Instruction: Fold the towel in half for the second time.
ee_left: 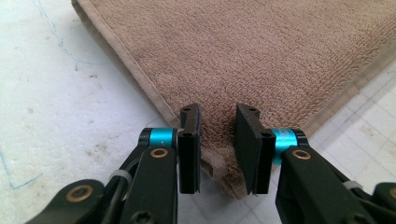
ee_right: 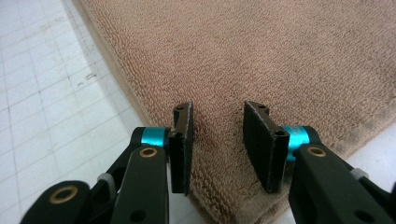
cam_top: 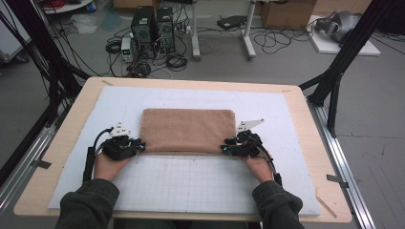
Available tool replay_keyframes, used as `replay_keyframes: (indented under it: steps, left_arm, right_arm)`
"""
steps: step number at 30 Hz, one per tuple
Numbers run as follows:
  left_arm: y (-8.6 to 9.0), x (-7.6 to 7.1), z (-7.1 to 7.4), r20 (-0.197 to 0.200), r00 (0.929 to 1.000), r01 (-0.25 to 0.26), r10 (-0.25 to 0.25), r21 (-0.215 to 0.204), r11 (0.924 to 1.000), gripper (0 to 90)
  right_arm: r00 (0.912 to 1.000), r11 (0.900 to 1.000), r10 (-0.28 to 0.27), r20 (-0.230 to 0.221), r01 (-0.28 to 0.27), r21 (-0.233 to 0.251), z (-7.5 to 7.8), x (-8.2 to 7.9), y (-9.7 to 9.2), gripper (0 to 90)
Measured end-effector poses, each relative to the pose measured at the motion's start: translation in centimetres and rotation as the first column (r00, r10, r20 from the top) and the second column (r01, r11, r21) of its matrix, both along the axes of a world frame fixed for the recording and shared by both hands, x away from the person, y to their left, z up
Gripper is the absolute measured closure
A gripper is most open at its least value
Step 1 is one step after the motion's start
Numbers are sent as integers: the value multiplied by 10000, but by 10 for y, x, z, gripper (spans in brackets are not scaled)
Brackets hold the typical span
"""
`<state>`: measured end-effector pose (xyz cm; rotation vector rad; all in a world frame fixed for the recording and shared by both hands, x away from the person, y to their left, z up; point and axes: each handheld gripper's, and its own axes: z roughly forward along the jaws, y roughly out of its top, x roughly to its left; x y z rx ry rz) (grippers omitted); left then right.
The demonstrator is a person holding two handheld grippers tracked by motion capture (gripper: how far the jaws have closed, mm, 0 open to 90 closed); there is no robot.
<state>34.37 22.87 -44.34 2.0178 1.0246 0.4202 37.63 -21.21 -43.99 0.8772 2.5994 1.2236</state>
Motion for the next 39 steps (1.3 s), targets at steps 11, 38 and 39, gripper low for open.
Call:
replay_keyframes:
  steps: [11, 38, 39]
  left_arm:
    - [1, 0, -1, 36, 10000, 18, -18, -61, 10000, 698]
    - [4, -18, 19, 359, 9993, 86, -57, -818, 9966, 175]
    - [5, -20, 20, 390, 9992, 131, -100, -809, 9966, 159]
  right_arm:
    - [9998, 9994, -76, 159, 71, 350, -5, -1, -3, 615]
    - [9886, 9940, -913, 1198, 833, 703, 26, -21, 0, 135]
    - [9882, 9948, -868, 1260, 790, 650, 27, -22, 1, 134]
